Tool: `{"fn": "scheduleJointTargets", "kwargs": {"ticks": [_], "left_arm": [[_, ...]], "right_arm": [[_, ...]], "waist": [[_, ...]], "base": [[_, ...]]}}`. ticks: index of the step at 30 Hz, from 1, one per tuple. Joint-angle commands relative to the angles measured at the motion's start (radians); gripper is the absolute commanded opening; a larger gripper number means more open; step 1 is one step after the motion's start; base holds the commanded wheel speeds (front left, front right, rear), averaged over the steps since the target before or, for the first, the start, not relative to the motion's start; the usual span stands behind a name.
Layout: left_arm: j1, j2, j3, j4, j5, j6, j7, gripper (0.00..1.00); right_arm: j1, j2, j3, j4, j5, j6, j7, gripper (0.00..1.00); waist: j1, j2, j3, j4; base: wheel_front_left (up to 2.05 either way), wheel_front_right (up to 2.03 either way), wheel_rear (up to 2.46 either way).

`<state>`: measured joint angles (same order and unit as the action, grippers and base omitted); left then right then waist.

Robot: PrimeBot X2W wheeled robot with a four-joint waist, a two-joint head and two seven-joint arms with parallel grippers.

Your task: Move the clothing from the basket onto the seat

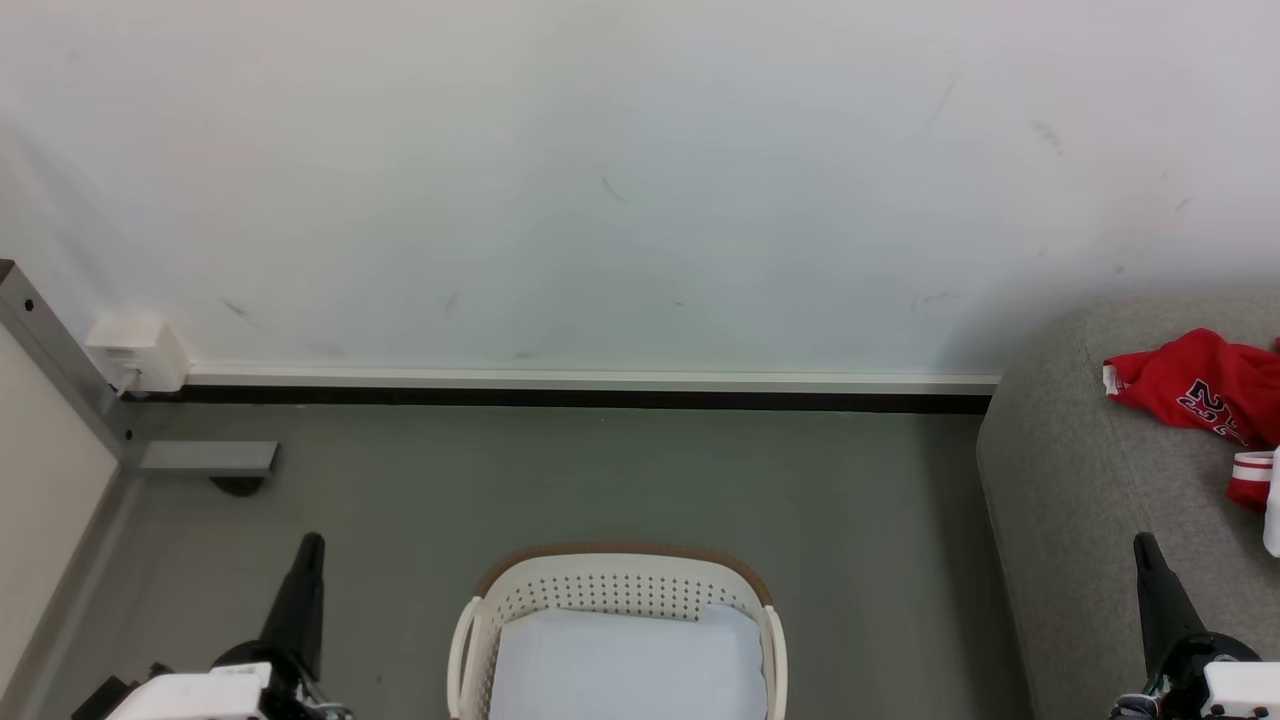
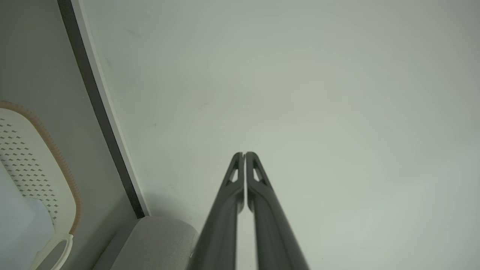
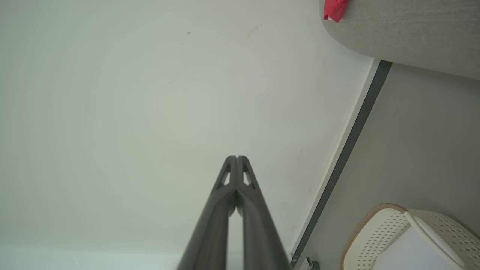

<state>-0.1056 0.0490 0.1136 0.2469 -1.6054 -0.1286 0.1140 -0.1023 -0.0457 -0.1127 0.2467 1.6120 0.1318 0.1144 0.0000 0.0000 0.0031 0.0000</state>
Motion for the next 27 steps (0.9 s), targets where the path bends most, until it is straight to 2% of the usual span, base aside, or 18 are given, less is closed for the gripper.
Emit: {"fn": "scheduleJointTargets", "kwargs": {"ticks": [1, 27], "left_arm": [[-0.008, 0.002, 0.002, -0.003, -0.013, -0.005, 0.004, 0.0], [-0.007, 0.002, 0.002, -0.004, -0.014, -0.005, 0.004, 0.0]], "right_arm": [[-0.013, -0.008, -0.004, -0.005, 0.002, -0.002, 0.003, 0.0], [-0.013, -0.008, -0.004, -0.005, 0.002, -0.002, 0.003, 0.0]], "waist": [[0.0, 0.0, 0.0, 0.0], [0.0, 0.0, 0.0, 0.0]], "base": [[0.0, 0.0, 0.0], [0.0, 0.0, 0.0]]}}
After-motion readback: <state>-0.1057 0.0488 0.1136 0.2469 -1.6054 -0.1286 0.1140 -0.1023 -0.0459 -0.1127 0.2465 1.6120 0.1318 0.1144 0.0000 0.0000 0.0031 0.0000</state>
